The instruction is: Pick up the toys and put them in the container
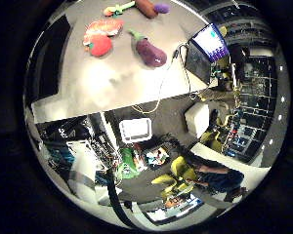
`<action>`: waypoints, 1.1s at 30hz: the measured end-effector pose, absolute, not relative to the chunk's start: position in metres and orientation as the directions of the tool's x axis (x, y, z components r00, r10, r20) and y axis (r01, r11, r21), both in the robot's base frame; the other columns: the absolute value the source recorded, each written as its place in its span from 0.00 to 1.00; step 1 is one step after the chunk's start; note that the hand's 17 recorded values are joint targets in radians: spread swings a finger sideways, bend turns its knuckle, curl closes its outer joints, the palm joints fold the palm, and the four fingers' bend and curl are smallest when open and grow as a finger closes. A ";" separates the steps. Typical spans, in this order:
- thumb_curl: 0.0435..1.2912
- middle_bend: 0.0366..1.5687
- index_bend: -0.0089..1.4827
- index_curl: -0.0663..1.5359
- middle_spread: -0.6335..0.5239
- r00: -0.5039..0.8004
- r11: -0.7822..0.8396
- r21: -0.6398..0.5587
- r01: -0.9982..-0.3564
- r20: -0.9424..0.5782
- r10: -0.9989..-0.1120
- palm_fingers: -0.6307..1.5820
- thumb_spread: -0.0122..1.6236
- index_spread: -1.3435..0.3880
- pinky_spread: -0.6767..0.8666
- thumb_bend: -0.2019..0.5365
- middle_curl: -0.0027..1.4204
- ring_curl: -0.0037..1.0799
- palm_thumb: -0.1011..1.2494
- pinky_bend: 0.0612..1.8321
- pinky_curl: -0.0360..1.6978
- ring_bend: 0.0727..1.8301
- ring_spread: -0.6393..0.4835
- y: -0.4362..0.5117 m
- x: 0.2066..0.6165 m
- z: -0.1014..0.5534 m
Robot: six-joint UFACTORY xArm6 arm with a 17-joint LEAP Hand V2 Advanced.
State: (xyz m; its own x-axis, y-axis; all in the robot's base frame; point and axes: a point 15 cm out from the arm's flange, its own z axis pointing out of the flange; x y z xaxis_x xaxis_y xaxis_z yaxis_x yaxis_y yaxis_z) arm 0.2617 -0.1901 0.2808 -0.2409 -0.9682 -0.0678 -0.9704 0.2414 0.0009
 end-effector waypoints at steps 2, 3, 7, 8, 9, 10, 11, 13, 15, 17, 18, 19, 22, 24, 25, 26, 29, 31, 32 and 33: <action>0.24 0.10 0.15 0.28 0.58 -0.243 0.243 -0.001 -0.970 -0.067 -0.968 0.38 0.65 0.52 0.71 0.25 0.21 0.14 0.67 0.09 0.20 0.06 0.74 -0.196 0.265 0.281; 0.24 0.10 0.15 0.28 0.58 -0.245 0.246 -0.003 -0.969 -0.066 -0.967 0.38 0.65 0.52 0.71 0.25 0.21 0.14 0.67 0.09 0.20 0.06 0.74 -0.198 0.267 0.283; 0.24 0.10 0.15 0.28 0.58 -0.267 0.268 -0.001 -0.963 -0.072 -0.961 0.38 0.65 0.52 0.71 0.25 0.21 0.14 0.67 0.09 0.20 0.06 0.74 -0.212 0.278 0.286; 0.24 0.10 0.15 0.28 0.58 -0.269 0.271 -0.005 -0.963 -0.076 -0.960 0.38 0.65 0.52 0.71 0.25 0.21 0.14 0.67 0.09 0.20 0.06 0.74 -0.215 0.283 0.289; 0.24 0.10 0.15 0.28 0.58 -0.272 0.274 -0.008 -0.962 -0.084 -0.958 0.38 0.65 0.52 0.71 0.25 0.21 0.14 0.67 0.09 0.20 0.06 0.74 -0.216 0.288 0.291; 0.24 0.10 0.15 0.28 0.58 -0.275 0.277 -0.012 -0.961 -0.096 -0.957 0.38 0.65 0.52 0.71 0.25 0.21 0.14 0.67 0.09 0.20 0.06 0.74 -0.218 0.294 0.292; 0.24 0.10 0.15 0.28 0.58 -0.276 0.279 -0.014 -0.960 -0.107 -0.955 0.38 0.66 0.52 0.71 0.25 0.21 0.14 0.68 0.09 0.20 0.06 0.74 -0.219 0.298 0.292; 0.24 0.10 0.15 0.28 0.58 -0.292 0.296 -0.022 -0.955 -0.111 -0.950 0.38 0.66 0.52 0.71 0.25 0.21 0.14 0.68 0.09 0.20 0.06 0.74 -0.229 0.302 0.294; 0.24 0.10 0.14 0.28 0.58 -0.312 0.316 -0.021 -0.948 -0.112 -0.943 0.38 0.66 0.52 0.71 0.25 0.21 0.14 0.68 0.09 0.20 0.06 0.74 -0.241 0.303 0.294; 0.24 0.10 0.14 0.28 0.58 -0.327 0.331 -0.018 -0.943 -0.116 -0.938 0.39 0.66 0.52 0.71 0.25 0.21 0.14 0.68 0.09 0.20 0.06 0.74 -0.254 0.305 0.293; 0.24 0.10 0.14 0.28 0.58 -0.334 0.338 -0.014 -0.941 -0.120 -0.935 0.39 0.66 0.52 0.71 0.25 0.21 0.14 0.68 0.09 0.20 0.06 0.74 -0.259 0.307 0.291; 0.24 0.10 0.14 0.28 0.58 -0.340 0.343 -0.006 -0.939 -0.123 -0.932 0.39 0.66 0.52 0.71 0.25 0.20 0.14 0.68 0.09 0.20 0.06 0.74 -0.264 0.308 0.288; 0.24 0.10 0.13 0.28 0.57 -0.346 0.349 -0.006 -0.937 -0.120 -0.931 0.38 0.66 0.52 0.71 0.25 0.20 0.15 0.68 0.09 0.20 0.06 0.74 -0.280 0.320 0.284; 0.24 0.10 0.12 0.27 0.57 -0.348 0.351 -0.003 -0.936 -0.120 -0.930 0.38 0.66 0.53 0.71 0.24 0.21 0.15 0.68 0.09 0.20 0.06 0.74 -0.290 0.329 0.280; 0.24 0.10 0.12 0.27 0.58 -0.351 0.354 -0.003 -0.935 -0.119 -0.929 0.38 0.66 0.53 0.71 0.24 0.21 0.15 0.67 0.10 0.21 0.07 0.74 -0.297 0.333 0.279; 0.24 0.10 0.12 0.26 0.58 -0.354 0.356 0.000 -0.934 -0.120 -0.928 0.38 0.66 0.54 0.71 0.24 0.21 0.16 0.66 0.10 0.21 0.07 0.74 -0.302 0.336 0.276; 0.23 0.10 0.10 0.24 0.58 -0.362 0.363 0.015 -0.932 -0.127 -0.923 0.36 0.67 0.55 0.71 0.23 0.21 0.18 0.61 0.12 0.21 0.08 0.74 -0.314 0.345 0.265; 0.22 0.11 0.10 0.23 0.59 -0.365 0.365 0.022 -0.931 -0.129 -0.922 0.36 0.67 0.56 0.71 0.23 0.22 0.19 0.58 0.13 0.21 0.08 0.74 -0.325 0.354 0.255; 0.22 0.11 0.10 0.22 0.59 -0.367 0.367 0.024 -0.930 -0.129 -0.921 0.35 0.66 0.56 0.71 0.23 0.22 0.19 0.57 0.13 0.21 0.09 0.74 -0.330 0.359 0.248; 0.21 0.11 0.10 0.22 0.59 -0.369 0.369 0.028 -0.929 -0.130 -0.920 0.35 0.66 0.56 0.71 0.23 0.22 0.20 0.56 0.13 0.21 0.09 0.74 -0.335 0.363 0.241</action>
